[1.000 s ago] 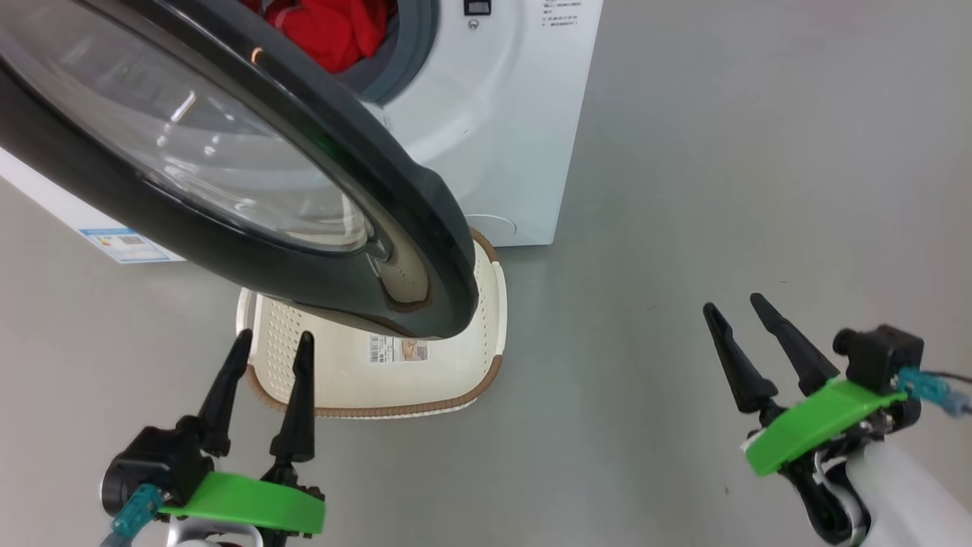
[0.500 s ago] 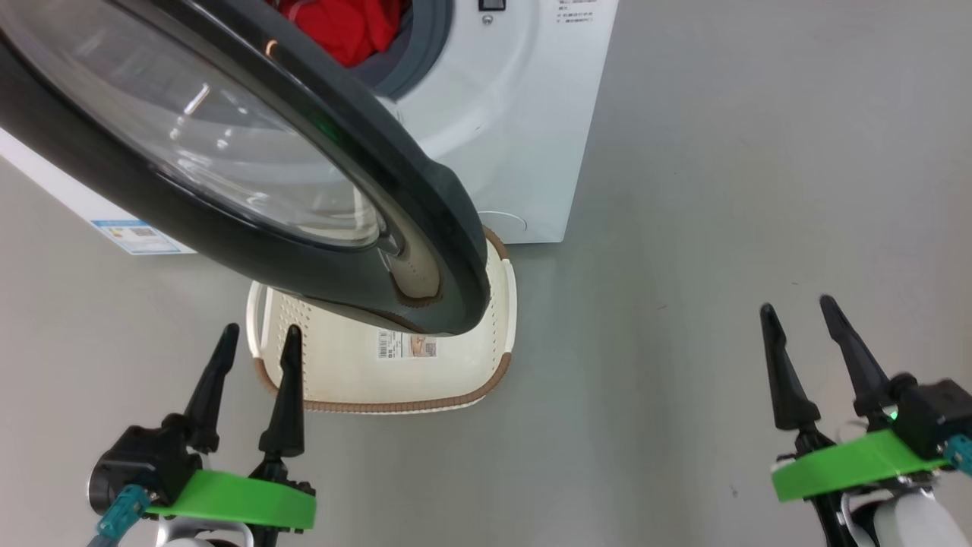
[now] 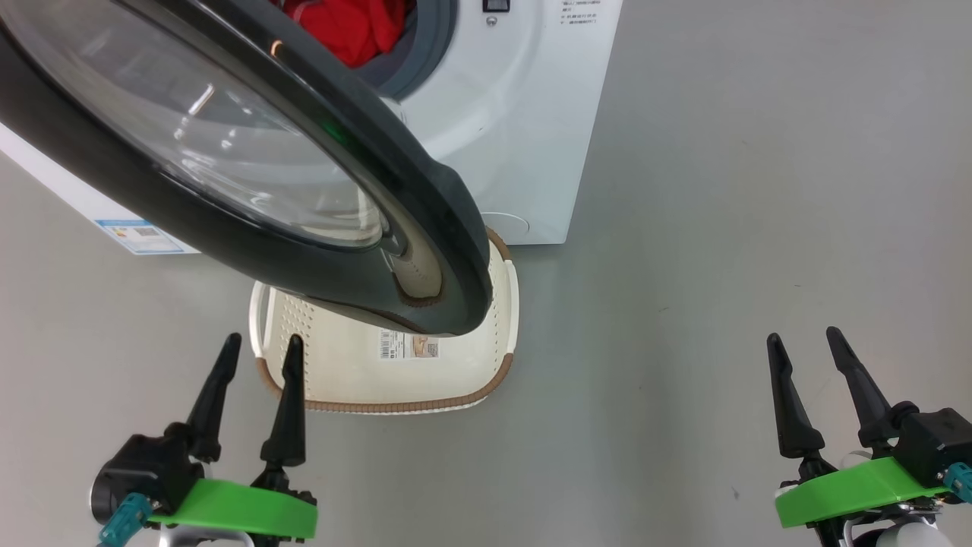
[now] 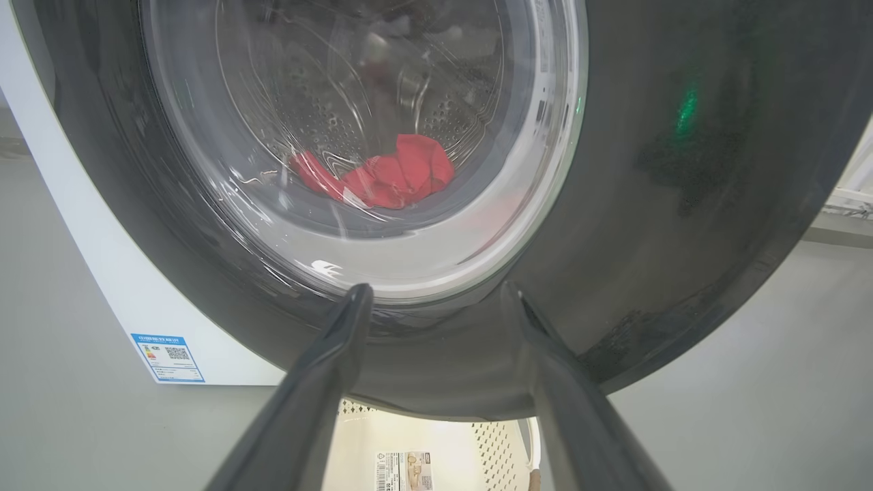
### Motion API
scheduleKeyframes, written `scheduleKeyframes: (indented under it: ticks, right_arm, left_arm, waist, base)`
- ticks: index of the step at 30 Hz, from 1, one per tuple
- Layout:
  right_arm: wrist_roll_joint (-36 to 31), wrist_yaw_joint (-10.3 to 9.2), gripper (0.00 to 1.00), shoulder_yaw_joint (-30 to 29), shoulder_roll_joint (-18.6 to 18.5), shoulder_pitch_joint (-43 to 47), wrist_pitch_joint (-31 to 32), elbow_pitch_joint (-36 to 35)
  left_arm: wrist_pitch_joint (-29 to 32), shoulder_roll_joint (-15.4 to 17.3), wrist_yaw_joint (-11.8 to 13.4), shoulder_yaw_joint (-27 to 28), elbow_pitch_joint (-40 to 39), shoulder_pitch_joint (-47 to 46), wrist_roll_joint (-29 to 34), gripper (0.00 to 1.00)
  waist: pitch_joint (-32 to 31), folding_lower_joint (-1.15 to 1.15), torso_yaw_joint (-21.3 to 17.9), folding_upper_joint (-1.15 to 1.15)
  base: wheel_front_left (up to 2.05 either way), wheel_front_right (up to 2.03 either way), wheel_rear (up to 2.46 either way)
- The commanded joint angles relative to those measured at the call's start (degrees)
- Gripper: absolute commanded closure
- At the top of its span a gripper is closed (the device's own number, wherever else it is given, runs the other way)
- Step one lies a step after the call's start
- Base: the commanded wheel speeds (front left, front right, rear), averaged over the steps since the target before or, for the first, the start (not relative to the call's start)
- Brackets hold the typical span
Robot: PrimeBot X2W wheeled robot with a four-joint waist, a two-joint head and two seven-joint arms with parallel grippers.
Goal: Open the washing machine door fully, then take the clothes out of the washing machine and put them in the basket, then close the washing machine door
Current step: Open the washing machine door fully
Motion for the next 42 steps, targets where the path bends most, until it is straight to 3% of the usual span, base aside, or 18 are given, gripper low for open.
scheduleKeyframes:
  ticks: [1,9,10,11,12,22,33,35,42]
  right_arm:
    - [-1.0,0.36,0.0,1.3,-0.2,0.1,-0.4,-1.5]
    - [1.1,0.36,0.0,2.6,0.0,-0.8,-0.4,-2.3]
    - [2.0,0.36,0.55,3.2,0.0,-1.2,-0.4,-2.5]
    - [2.9,0.36,0.88,3.8,0.0,-1.8,-0.4,-2.9]
    - [3.9,0.36,1.0,4.4,0.1,-2.4,-0.4,-3.1]
    - [20.2,0.36,1.0,16.0,-1.5,-14.5,-0.4,-4.4]
    - [38.8,0.36,1.0,30.2,-7.5,-26.9,-0.4,-0.4]
    - [44.5,0.36,1.0,34.6,-9.3,-28.9,-0.1,0.4]
    - [61.6,0.36,1.0,43.8,-15.6,-35.1,6.1,0.3]
  left_arm:
    - [-0.7,0.9,-0.3,1.6,-1.6,0.3,0.4,0.0]
    - [-0.7,0.9,-0.3,1.2,-1.6,0.2,0.6,0.0]
    - [-0.7,0.9,-0.3,1.2,-1.5,0.2,0.6,0.0]
    - [-0.7,0.9,-0.3,1.1,-1.5,0.3,0.5,0.0]
    - [-0.7,0.9,-0.3,1.0,-1.5,0.3,0.5,0.0]
    - [-0.7,0.9,-0.3,-1.0,-1.5,0.5,-0.4,0.0]
    - [-0.7,0.9,0.0,-4.1,-1.7,0.0,-2.2,0.0]
    - [-0.7,0.9,0.1,-4.6,-1.7,0.0,-2.4,0.0]
    - [-0.7,0.9,0.3,-6.5,-1.7,-0.5,-3.5,0.0]
  waist:
    - [0.0,0.0,0.0,0.0]
    - [0.0,0.0,0.3,0.0]
    - [-0.1,0.0,0.3,0.0]
    - [-0.1,0.0,0.4,0.0]
    - [-0.1,0.0,0.4,0.0]
    - [0.0,0.0,2.2,0.0]
    - [1.4,0.0,6.1,0.0]
    - [1.7,0.0,6.8,0.0]
    - [2.9,0.0,8.8,0.0]
  base:
    - [0.0,0.0,0.0]
    - [0.0,0.0,0.0]
    - [0.0,0.0,0.0]
    - [0.0,0.0,0.0]
    - [0.0,0.0,0.0]
    - [0.0,0.0,0.0]
    - [0.0,0.0,0.0]
    - [0.0,0.0,0.0]
    - [0.0,0.0,0.0]
